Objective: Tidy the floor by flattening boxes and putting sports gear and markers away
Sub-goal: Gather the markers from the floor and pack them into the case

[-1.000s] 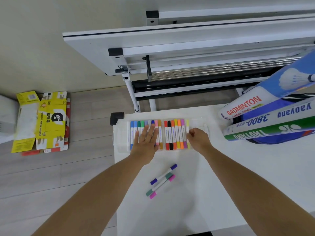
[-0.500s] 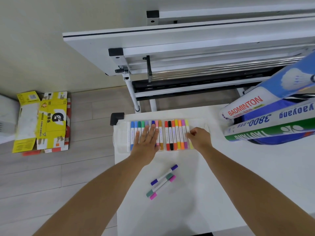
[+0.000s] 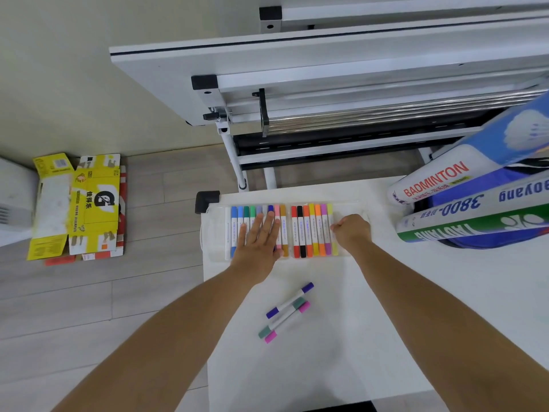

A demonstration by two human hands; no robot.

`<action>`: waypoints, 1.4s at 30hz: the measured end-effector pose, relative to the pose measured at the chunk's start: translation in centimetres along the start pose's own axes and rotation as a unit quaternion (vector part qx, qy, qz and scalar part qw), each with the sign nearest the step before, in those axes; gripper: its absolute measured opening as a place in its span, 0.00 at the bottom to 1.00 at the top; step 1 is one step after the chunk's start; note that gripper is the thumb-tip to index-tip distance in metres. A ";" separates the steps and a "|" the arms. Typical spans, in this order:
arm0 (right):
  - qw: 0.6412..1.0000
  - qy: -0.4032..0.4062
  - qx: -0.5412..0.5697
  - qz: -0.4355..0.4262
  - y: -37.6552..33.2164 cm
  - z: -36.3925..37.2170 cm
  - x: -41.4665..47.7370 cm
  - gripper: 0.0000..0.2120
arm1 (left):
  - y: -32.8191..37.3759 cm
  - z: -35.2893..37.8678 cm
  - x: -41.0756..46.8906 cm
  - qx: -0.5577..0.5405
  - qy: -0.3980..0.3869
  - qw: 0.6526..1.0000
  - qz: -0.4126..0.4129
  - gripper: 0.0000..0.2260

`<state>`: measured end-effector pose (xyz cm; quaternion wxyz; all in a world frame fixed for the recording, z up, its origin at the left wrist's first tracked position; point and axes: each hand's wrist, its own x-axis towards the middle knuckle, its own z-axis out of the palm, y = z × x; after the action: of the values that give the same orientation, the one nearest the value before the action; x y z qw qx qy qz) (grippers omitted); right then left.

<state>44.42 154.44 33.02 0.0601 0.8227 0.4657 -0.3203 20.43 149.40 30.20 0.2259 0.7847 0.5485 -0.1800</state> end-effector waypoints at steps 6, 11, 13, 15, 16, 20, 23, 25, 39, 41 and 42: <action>0.999 0.031 -0.038 -0.016 -0.1 -0.5 -1.2 0.12 | 0.1 -0.3 -0.1 0.004 -0.004 1.000 0.002 0.35; 0.955 0.011 -0.058 -0.292 0.7 0.7 -6.3 0.09 | 0.2 -0.6 -0.2 -0.002 -0.010 1.000 -0.008 0.34; 0.902 -0.024 -0.117 -0.415 1.4 2.0 -8.5 0.06 | 0.3 -0.8 -0.3 -0.009 -0.011 1.000 -0.009 0.34; 0.843 -0.052 -0.193 -0.500 2.1 3.8 -9.8 0.02 | 0.3 -0.8 -0.3 -0.010 -0.007 1.000 -0.008 0.34; 0.818 -0.066 -0.230 -0.523 2.3 4.7 -10.1 0.01 | 0.3 -0.8 -0.3 -0.009 -0.006 1.000 -0.007 0.34; 0.786 -0.100 -0.279 -0.543 2.5 6.6 -11.0 0.04 | 0.3 -0.7 -0.4 -0.006 -0.002 1.000 -0.006 0.34; 0.779 -0.089 -0.310 -0.538 2.3 7.2 -11.3 0.10 | 0.2 -0.6 -0.3 -0.009 -0.001 1.000 -0.005 0.34; 0.782 -0.083 -0.317 -0.530 2.2 7.0 -11.4 0.13 | 0.2 -0.5 -0.4 -0.008 0.002 1.000 -0.007 0.34; 0.967 0.007 -0.072 -0.245 4.6 -0.8 -6.3 0.08 | 0.6 -1.4 -0.8 -0.006 -0.018 1.000 -0.004 0.33; 0.985 0.024 0.004 -0.169 4.0 -1.5 -4.6 0.07 | 0.6 -1.4 -0.8 -0.003 -0.018 1.000 -0.005 0.33; 0.989 0.031 0.033 -0.138 3.6 -1.7 -3.9 0.07 | 0.6 -1.3 -0.7 -0.003 -0.017 1.000 -0.005 0.33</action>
<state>46.71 150.30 35.90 -0.0268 0.7615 0.5657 -0.3152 20.82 149.43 31.78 0.2369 0.7780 0.5492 -0.1924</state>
